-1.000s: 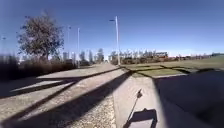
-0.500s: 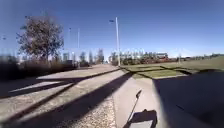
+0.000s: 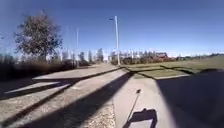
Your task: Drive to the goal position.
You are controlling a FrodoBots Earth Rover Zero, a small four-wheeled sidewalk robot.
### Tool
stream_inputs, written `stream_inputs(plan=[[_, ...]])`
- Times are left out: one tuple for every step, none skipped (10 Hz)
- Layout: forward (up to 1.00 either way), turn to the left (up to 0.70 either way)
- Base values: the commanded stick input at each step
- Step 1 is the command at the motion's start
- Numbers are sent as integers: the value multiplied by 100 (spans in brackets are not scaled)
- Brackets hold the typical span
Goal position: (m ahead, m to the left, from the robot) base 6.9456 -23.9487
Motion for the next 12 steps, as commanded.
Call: stream_inputs(plan=[[70,-35],[70,-35],[70,-35],[70,-35],[44,-48],[12,-64],[0,-70],[0,-70],[0,-70],[0,-70],[0,-70],[0,-70]])
